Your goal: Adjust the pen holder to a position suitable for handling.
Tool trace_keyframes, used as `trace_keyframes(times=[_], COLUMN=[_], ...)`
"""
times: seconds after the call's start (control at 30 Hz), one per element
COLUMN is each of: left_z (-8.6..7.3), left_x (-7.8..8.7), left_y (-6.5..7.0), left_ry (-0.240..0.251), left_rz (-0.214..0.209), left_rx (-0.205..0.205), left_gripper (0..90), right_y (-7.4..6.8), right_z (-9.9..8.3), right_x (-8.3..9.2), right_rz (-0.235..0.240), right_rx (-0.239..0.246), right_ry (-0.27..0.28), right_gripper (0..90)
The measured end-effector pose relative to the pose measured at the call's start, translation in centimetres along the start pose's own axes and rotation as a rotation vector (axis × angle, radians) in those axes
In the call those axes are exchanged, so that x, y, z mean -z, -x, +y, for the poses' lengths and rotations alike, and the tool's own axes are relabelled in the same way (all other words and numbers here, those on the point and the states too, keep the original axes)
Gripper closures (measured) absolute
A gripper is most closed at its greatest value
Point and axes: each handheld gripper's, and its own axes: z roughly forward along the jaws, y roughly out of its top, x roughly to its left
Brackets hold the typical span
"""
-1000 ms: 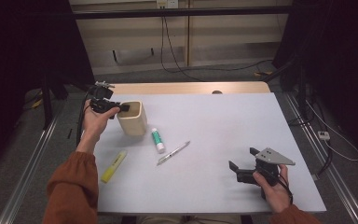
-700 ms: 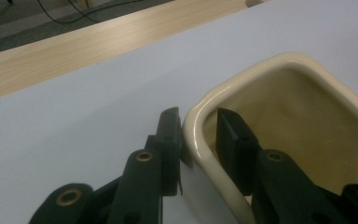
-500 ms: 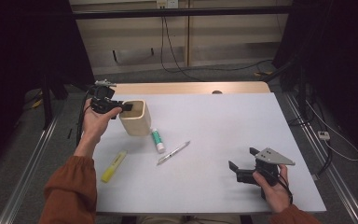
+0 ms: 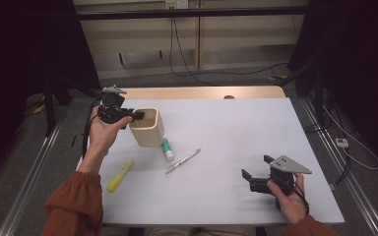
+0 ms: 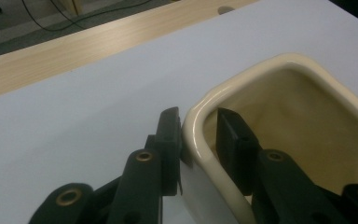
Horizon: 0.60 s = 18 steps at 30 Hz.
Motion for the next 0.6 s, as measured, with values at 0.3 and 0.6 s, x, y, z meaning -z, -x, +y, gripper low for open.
trace_keyframes(times=[0.3,0.6], left_z=[0.0,0.3], left_x=[0.7,0.8], left_y=[2.2,4.4], left_ry=[0.027,0.032], left_rz=[-0.024,-0.051], left_rx=[-0.041,-0.073], left_gripper=[71.3,71.2], right_y=[-0.1,-0.1], right_z=[0.0,0.1], right_x=[-0.1,0.0], right_rz=[0.001,0.001], right_rx=[0.001,0.002], right_ry=[-0.002,0.0], right_gripper=[3.9,4.0])
